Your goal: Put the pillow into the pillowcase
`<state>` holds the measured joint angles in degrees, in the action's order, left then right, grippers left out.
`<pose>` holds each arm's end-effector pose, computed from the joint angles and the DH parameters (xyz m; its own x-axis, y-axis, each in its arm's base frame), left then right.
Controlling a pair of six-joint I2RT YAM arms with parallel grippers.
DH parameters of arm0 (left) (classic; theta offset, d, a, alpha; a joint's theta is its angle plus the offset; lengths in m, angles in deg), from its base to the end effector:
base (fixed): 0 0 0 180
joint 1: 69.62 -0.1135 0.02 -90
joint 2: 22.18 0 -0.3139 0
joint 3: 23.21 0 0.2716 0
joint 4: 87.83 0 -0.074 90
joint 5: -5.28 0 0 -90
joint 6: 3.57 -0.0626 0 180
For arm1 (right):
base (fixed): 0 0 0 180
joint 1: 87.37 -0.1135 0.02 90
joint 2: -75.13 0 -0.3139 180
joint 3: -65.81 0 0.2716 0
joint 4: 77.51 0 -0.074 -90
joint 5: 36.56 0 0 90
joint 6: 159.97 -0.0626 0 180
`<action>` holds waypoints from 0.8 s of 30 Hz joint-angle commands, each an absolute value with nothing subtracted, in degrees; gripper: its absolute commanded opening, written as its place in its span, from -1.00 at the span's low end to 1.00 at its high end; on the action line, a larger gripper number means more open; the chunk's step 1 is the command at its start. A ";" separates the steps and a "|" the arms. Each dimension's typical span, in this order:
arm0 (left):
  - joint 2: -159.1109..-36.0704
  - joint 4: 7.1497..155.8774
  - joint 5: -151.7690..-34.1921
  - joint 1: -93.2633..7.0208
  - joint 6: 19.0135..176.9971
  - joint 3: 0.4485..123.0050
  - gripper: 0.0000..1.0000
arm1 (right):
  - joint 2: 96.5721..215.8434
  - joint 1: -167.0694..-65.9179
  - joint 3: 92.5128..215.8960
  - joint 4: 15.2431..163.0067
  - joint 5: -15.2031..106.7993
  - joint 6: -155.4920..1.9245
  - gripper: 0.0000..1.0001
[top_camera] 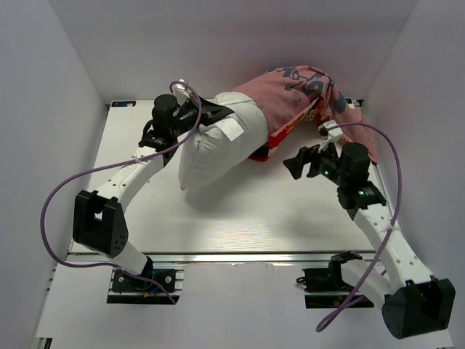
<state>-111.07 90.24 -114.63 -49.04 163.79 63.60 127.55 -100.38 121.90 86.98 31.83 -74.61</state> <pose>0.3759 -0.1745 0.4085 -0.7660 -0.6158 -0.1843 0.1047 0.1633 -0.9810 0.2179 0.0740 0.3525 -0.2446 0.0207 -0.9694 -0.5425 0.8257 0.1545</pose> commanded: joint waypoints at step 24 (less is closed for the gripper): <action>-106.12 104.11 -118.56 -51.78 171.51 60.23 -1.00 | 164.52 -110.93 142.56 108.97 67.95 -77.62 -0.40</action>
<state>-111.50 97.34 -118.19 -50.94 171.26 59.99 166.28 -113.04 139.47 103.81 67.61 -79.07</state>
